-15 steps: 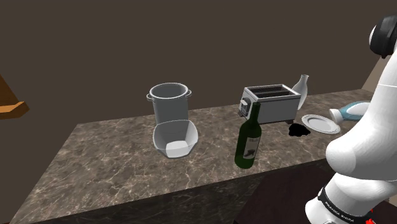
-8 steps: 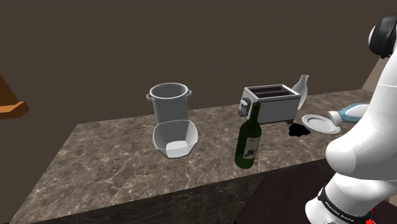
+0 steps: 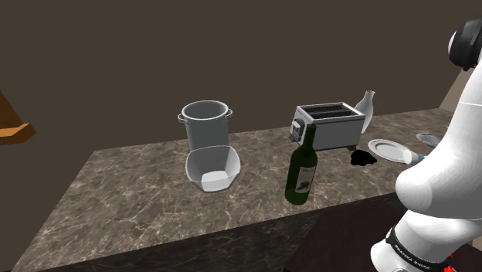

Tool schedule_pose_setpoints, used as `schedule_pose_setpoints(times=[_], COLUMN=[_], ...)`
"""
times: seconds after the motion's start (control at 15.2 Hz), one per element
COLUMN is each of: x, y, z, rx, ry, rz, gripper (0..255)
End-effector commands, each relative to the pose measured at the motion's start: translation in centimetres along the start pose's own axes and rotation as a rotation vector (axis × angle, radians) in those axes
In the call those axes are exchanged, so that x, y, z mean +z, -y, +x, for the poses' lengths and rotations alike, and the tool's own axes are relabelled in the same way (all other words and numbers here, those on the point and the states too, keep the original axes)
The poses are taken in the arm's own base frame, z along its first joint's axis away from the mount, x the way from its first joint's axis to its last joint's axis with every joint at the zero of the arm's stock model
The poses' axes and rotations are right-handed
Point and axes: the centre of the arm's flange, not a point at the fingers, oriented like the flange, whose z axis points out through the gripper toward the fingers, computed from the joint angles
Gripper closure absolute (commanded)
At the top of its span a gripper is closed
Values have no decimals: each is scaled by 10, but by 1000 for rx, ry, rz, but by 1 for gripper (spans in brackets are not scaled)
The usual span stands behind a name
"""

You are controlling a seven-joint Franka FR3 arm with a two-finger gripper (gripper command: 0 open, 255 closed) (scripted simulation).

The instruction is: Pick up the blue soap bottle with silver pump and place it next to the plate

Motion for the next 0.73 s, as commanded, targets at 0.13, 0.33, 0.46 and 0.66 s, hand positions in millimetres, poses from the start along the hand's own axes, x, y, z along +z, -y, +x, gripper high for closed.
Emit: schedule_pose_setpoints(times=[0.13, 0.33, 0.46, 0.66], x=[-43, -43, -43, -43], y=[0, 0, 0, 0], z=[0, 0, 0, 0], rx=[0, 0, 0, 0], ry=[0, 0, 0, 0], rz=[0, 0, 0, 0], gripper=[0, 0, 0, 0])
